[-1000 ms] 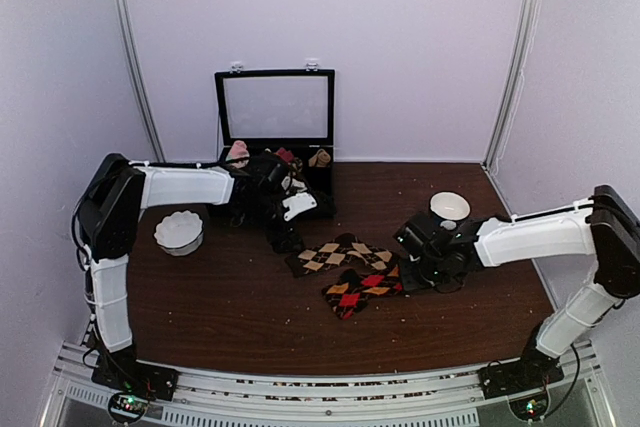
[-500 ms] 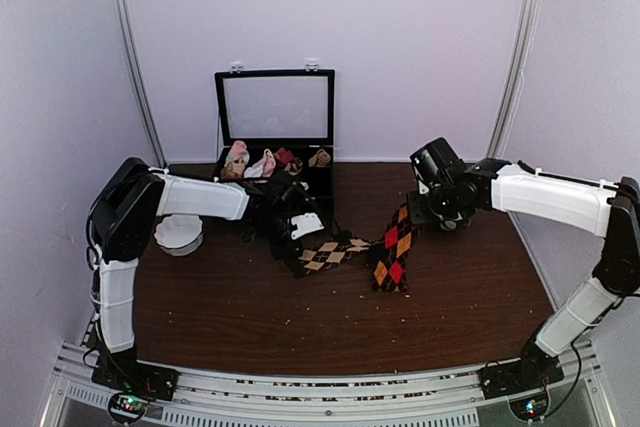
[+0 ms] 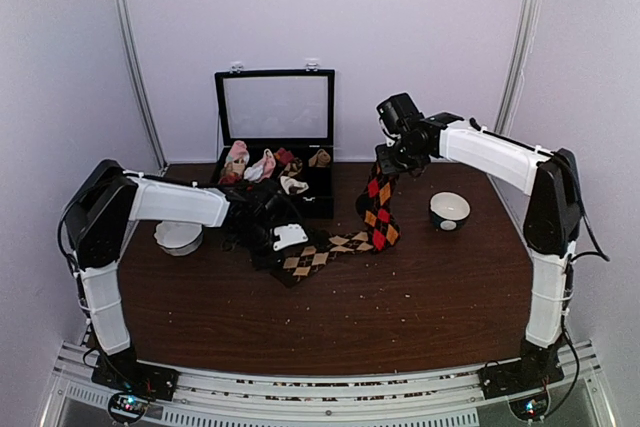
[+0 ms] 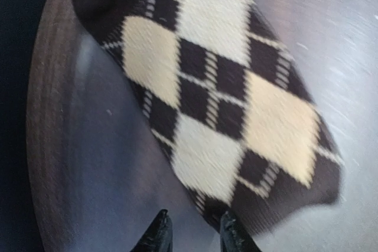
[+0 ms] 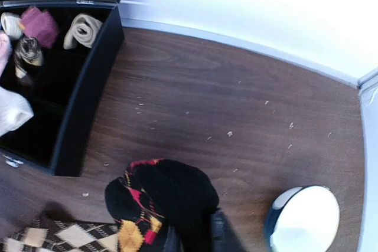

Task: Roll the socks
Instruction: Place the sock at the center of the board, then pick up the sock from the center of the board.

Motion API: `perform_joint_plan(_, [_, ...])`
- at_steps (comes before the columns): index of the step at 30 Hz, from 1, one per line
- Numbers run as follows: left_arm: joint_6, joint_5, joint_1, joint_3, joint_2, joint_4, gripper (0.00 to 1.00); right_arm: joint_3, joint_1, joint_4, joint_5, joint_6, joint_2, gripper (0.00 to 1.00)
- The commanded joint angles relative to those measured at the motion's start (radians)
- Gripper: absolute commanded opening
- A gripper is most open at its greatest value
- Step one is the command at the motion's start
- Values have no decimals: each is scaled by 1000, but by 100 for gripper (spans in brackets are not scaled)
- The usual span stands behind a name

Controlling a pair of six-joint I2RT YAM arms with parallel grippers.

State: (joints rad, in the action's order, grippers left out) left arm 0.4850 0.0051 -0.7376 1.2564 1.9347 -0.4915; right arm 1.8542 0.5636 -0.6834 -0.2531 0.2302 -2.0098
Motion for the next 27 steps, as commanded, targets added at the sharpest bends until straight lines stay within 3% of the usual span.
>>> perform_joint_plan(1, [38,86,1,-54,-100,-75,33,108,-7,-21,-109,-49,-69,27])
perform_joint_plan(3, [54,125,1,-65,-130,-112,37,145,-1,-23,-124,-53,-82,37])
perform_joint_plan(5, [69,143,1,-77,-168,-130,42,158,12,-20,-145,-66,-76,59])
perform_joint_plan(9, [104,149,22,-100,-265,-151,53,69,77,22,-178,-99,-1,77])
perform_joint_plan(15, [91,299,182,-44,-335,-275,57,-333,344,239,-132,-158,223,82])
perform_joint_plan(19, [107,372,312,-54,-382,-313,58,-605,547,487,-95,-301,286,86])
perform_joint_plan(22, [143,346,357,-90,-432,-323,58,-637,603,555,-14,-310,252,85])
perform_joint_plan(27, [150,293,375,-128,-477,-317,59,-525,607,534,58,-315,159,82])
